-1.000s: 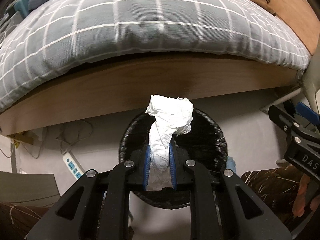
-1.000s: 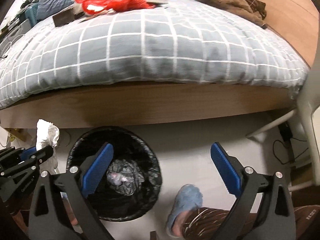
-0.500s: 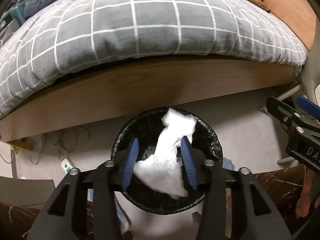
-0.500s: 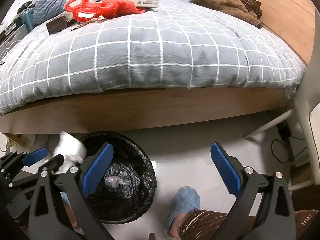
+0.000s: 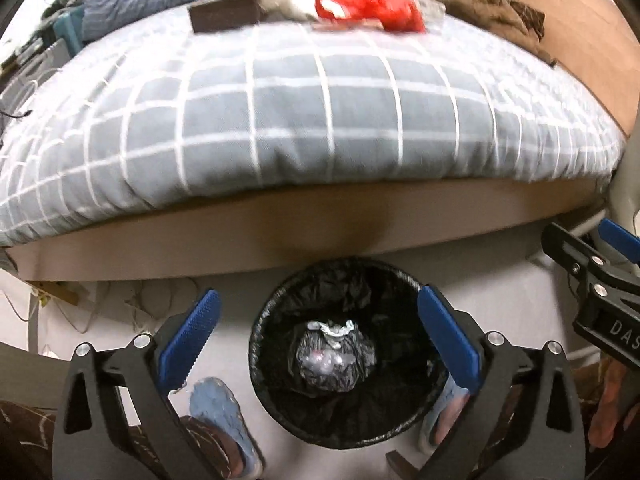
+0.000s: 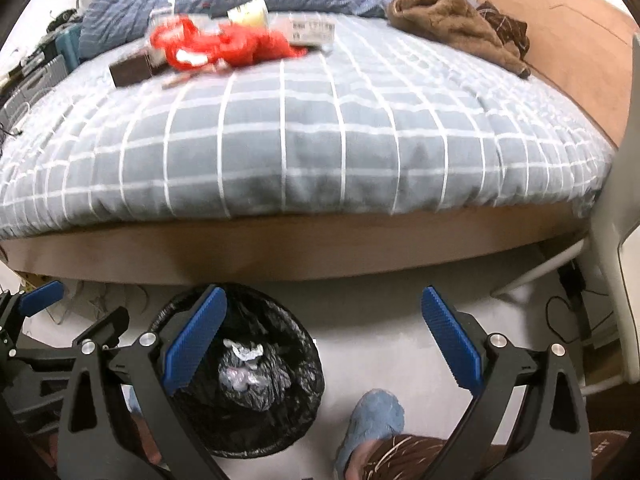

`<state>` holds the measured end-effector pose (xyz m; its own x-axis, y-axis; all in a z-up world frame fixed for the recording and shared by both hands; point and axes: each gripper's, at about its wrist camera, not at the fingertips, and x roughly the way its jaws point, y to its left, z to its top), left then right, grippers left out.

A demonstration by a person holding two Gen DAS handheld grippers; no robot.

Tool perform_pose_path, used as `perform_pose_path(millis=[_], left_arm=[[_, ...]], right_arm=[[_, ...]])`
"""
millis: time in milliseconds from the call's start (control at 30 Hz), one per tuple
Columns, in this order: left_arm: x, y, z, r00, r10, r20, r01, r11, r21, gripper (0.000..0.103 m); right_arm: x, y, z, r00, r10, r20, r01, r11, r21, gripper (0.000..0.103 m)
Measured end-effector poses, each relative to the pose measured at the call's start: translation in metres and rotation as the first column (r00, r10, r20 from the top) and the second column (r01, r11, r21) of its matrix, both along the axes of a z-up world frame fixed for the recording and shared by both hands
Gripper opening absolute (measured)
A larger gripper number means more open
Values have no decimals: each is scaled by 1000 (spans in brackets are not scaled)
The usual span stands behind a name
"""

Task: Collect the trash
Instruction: 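Raise both empty tools and move back toward the bed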

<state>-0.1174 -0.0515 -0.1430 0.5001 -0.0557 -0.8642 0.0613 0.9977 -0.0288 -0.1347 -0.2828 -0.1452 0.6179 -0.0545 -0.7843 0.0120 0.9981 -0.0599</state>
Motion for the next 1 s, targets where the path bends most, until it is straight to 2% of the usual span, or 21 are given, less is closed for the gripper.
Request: perform_pose_path(millis=[267, 500, 733, 1000], left_arm=[[7, 14, 41, 996, 31, 89, -30, 999, -16, 97], [15, 28, 64, 990, 62, 128, -61, 998, -13, 97], [33, 34, 84, 983, 71, 171, -70, 997, -10, 97], [62, 42, 91, 981, 86, 173, -85, 996, -16, 97]], right_arm=[[-3, 5, 47, 992, 34, 125, -35, 999, 6, 94], [4, 7, 68, 982, 49, 183, -50, 999, -1, 94], [16, 10, 86, 975, 52, 218, -55, 998, 9, 94], [38, 22, 95, 969, 86, 232, -87, 996, -7, 94]])
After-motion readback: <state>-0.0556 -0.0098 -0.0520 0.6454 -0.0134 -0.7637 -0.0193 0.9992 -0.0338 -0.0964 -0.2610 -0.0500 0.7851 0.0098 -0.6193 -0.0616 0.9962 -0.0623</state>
